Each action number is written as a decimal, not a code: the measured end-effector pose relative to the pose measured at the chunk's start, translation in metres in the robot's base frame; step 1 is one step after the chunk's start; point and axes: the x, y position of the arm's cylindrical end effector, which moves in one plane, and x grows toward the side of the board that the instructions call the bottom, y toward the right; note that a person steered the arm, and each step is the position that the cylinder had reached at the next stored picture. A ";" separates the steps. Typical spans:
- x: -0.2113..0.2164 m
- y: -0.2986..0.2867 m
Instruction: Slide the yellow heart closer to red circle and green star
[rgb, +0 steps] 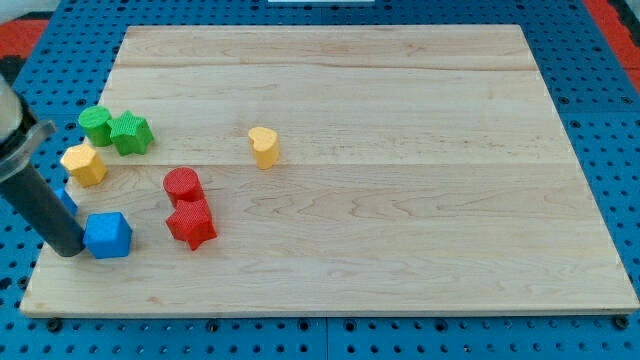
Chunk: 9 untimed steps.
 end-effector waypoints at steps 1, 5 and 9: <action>0.026 -0.029; -0.003 -0.053; 0.065 0.090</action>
